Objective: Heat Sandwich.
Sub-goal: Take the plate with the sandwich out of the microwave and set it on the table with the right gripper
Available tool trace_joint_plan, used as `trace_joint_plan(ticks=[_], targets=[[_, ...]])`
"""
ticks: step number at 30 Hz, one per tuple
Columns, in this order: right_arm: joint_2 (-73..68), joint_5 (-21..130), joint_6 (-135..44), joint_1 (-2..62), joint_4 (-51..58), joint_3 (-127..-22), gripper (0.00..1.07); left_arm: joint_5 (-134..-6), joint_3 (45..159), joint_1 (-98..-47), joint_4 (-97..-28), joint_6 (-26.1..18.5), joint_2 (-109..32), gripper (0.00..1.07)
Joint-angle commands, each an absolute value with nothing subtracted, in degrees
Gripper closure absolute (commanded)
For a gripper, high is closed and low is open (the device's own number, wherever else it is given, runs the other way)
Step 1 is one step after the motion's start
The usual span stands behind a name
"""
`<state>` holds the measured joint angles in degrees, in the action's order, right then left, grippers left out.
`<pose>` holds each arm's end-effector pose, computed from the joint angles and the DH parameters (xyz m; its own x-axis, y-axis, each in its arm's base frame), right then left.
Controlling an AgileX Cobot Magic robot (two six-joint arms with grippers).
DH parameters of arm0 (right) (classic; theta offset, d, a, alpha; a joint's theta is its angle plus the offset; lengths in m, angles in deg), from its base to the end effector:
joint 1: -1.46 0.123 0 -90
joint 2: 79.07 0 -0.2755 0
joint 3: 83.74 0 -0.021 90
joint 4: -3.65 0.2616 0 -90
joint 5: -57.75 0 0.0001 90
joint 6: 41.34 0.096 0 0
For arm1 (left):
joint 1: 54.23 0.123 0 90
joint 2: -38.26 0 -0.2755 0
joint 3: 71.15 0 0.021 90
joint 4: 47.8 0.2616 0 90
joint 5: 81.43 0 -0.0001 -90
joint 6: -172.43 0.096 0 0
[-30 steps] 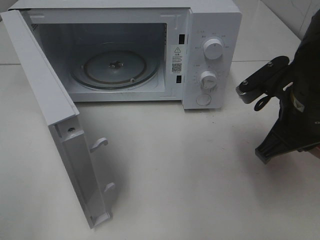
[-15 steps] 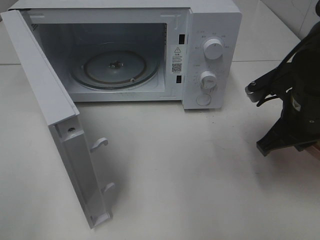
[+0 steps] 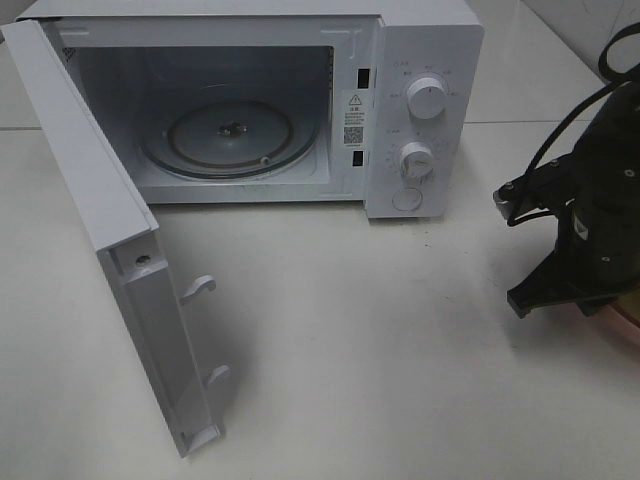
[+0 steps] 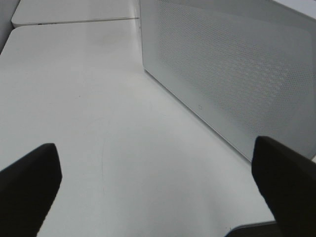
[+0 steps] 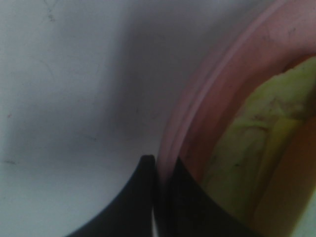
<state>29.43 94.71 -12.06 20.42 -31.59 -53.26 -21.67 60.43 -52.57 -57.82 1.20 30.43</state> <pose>0.2848 0.0626 0.1119 -0.9322 -0.3231 -0.1631 -0.2536 0.9046 -0.3427 0.0189 -0.0139 0.2822 -0.4245 0.0513 -0.9040 0.1344 0.9909 -0.0069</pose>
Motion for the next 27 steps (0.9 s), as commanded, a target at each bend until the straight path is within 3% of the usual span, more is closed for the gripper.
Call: trace_joint_plan(ticks=[1, 27], targets=[[31.44, 94.02, -9.2, 20.08, -35.37, -53.49, 1.07, -22.35, 60.26, -52.4, -57.88, 0.85, 31.98, 0.03], [37.22, 91.44, -5.19, 20.08, -38.12, -53.43, 1.02, -22.35, 60.26, -52.4, -57.88, 0.85, 31.98, 0.03]])
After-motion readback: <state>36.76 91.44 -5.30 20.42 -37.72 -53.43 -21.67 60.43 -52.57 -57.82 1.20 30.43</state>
